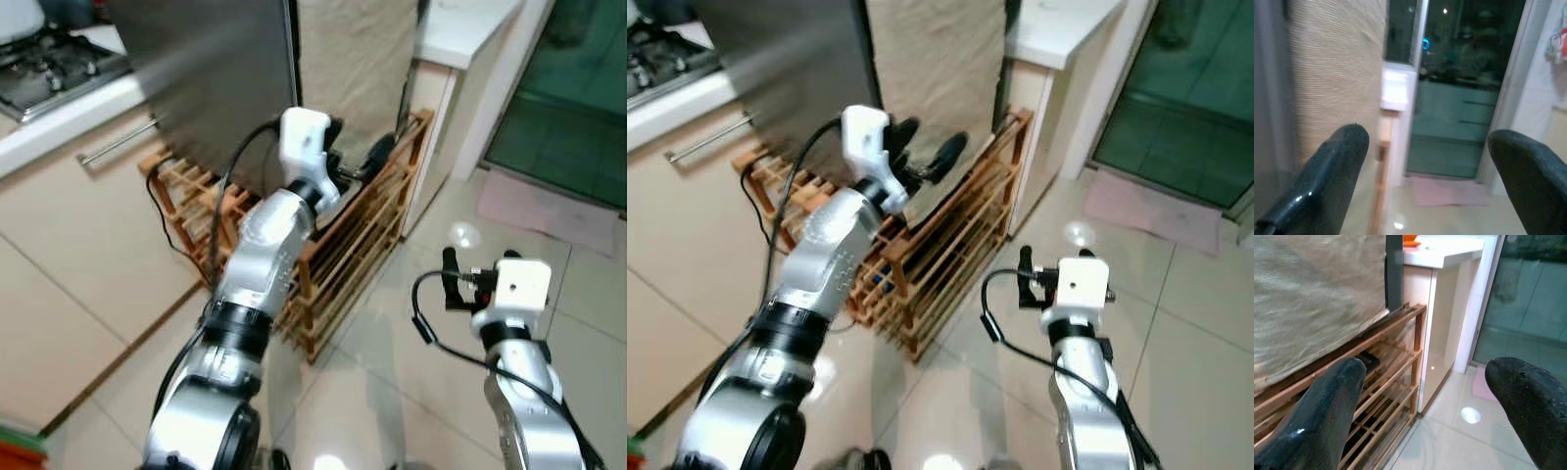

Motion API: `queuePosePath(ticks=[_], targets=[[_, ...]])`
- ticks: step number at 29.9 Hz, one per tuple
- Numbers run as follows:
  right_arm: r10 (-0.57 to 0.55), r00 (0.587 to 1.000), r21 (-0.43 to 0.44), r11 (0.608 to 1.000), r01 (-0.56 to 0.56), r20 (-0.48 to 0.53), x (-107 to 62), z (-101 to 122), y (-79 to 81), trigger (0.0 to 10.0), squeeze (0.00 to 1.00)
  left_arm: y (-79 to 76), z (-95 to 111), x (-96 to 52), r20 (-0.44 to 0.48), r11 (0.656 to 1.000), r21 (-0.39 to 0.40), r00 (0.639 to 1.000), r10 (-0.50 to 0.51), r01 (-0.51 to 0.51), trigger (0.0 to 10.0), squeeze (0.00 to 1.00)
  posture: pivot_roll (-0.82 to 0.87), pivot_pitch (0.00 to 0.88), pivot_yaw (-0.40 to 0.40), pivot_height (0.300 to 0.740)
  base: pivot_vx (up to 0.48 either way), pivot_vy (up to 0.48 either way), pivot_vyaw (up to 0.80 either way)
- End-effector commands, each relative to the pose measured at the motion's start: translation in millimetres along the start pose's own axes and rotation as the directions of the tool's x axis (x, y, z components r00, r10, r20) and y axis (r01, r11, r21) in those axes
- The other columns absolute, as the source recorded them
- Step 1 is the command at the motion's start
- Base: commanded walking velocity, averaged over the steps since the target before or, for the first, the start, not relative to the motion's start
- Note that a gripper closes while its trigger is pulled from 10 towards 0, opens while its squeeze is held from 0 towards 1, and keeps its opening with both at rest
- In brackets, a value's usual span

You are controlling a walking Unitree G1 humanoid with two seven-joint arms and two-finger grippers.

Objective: Restocking fridge

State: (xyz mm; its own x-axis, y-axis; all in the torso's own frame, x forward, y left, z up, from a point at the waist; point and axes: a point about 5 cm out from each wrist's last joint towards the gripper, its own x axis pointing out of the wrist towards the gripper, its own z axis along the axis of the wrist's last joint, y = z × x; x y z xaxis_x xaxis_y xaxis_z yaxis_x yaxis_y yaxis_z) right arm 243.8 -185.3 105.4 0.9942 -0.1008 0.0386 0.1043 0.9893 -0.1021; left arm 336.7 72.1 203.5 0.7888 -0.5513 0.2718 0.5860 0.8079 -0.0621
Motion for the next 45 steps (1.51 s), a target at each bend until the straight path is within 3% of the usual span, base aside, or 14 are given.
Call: queuePosePath(ticks=[1, 2, 5, 6, 7, 8, 10, 12, 17, 27, 35, 38, 41, 45], targets=[[-0.020, 0.999, -0.012, 1.000, 0.020, 0.035, 1.0, 7, -1.7, 10.0, 0.00, 0.9, 6, -12.3, -0.007, 0.999, 0.054, 1.000, -0.006, 0.007, 10.0, 0.00, -0.11, 0.000, 0.050, 0.740, 0.000, 0.000, 0.00], [-0.017, 0.999, -0.023, 1.000, 0.018, 0.049, -1.0, 10, -0.2, 10.0, 0.00, 10.7, -4, -31.2, -0.046, 0.994, 0.100, 0.998, 0.048, -0.043, 10.0, 0.00, -0.10, 0.000, 0.047, 0.740, 0.000, 0.000, 0.00], [-0.007, 0.998, -0.043, 0.999, 0.010, 0.068, -6.3, 13, 1.5, 10.0, 0.00, 36.0, -19, -60.0, -0.085, 0.958, 0.183, 0.968, 0.238, -0.220, 10.0, 0.00, -0.08, 0.000, 0.042, 0.740, 0.000, 0.000, 0.00], [-0.007, 0.998, -0.043, 0.999, 0.010, 0.068, -6.3, 13, 1.5, 10.0, 0.00, 36.0, -19, -60.0, -0.085, 0.958, 0.183, 0.968, 0.238, -0.220, 10.0, 0.00, -0.08, 0.000, 0.042, 0.740, 0.000, 0.000, 0.00], [-0.004, 0.997, -0.051, 0.999, 0.008, 0.074, -9.6, 13, 0.9, 10.0, 0.00, 49.9, -27, -80.8, -0.113, 0.920, 0.222, 0.928, 0.354, -0.323, 10.0, 0.00, -0.08, 0.000, 0.037, 0.740, 0.000, 0.000, 0.00], [-0.018, 0.997, -0.049, 0.999, 0.022, 0.080, -11.9, 13, -1.1, 10.0, 0.00, 54.4, -33, -92.2, -0.130, 0.902, 0.244, 0.909, 0.395, -0.357, 10.0, 0.00, -0.08, 0.000, 0.036, 0.740, 0.000, 0.000, 0.00], [-0.055, 0.995, -0.038, 0.998, 0.058, 0.087, -17.4, 13, -7.6, 10.0, 0.00, 53.4, -43, -113.2, -0.180, 0.889, 0.269, 0.887, 0.425, -0.371, 10.0, 0.00, -0.07, 0.000, 0.031, 0.740, 0.000, 0.000, 0.00], [-0.080, 0.993, -0.042, 0.996, 0.083, 0.082, -21.1, 11, -12.3, 10.0, 0.00, 44.8, -42, -120.7, -0.191, 0.899, 0.250, 0.892, 0.410, -0.360, 10.0, 0.00, -0.07, 0.000, 0.025, 0.740, 0.000, 0.000, 0.00], [-0.101, 0.991, -0.080, 0.991, 0.108, 0.090, -21.7, 11, -14.1, 10.0, 0.00, 30.3, -24, -111.1, -0.121, 0.921, 0.175, 0.920, 0.372, -0.349, 10.0, 0.00, -0.06, 0.000, 0.021, 0.740, 0.000, 0.000, 0.00], [-0.091, 0.989, -0.091, 0.991, 0.101, 0.114, -9.4, 14, -10.2, 10.0, 0.00, 24.6, -5, -100.4, -0.026, 0.917, 0.191, 0.932, 0.361, -0.350, 10.0, 0.00, -0.06, 0.000, 0.023, 0.740, 0.444, 0.000, 0.00], [-0.086, 0.989, -0.105, 0.990, 0.099, 0.119, -2.8, 15, -13.0, 10.0, 0.00, 27.6, -3, -98.6, -0.013, 0.897, 0.156, 0.908, 0.419, -0.413, 10.0, 0.00, -0.06, 0.000, 0.009, 0.740, 0.323, 0.319, 0.00], [-0.079, 0.990, -0.106, 0.990, 0.092, 0.120, -1.3, 15, -12.2, 10.0, 0.00, 25.9, -2, -96.4, -0.009, 0.900, 0.165, 0.912, 0.411, -0.404, 10.0, 0.00, -0.06, 0.000, 0.006, 0.740, 0.360, 0.310, 0.00], [-0.072, 0.990, -0.104, 0.991, 0.085, 0.121, 0.9, 14, -10.4, 10.0, 0.00, 21.3, -2, -88.7, -0.012, 0.901, 0.251, 0.930, 0.368, -0.354, 10.0, 0.00, -0.06, 0.000, 0.007, 0.740, 0.155, 0.000, 0.00], [-0.069, 0.990, -0.100, 0.992, 0.081, 0.121, 2.2, 14, -9.0, 10.0, 0.00, 20.5, -2, -79.5, -0.037, 0.922, 0.216, 0.940, 0.338, -0.322, 10.0, 0.00, -0.06, 0.000, 0.010, 0.740, 0.000, 0.000, 0.00]])
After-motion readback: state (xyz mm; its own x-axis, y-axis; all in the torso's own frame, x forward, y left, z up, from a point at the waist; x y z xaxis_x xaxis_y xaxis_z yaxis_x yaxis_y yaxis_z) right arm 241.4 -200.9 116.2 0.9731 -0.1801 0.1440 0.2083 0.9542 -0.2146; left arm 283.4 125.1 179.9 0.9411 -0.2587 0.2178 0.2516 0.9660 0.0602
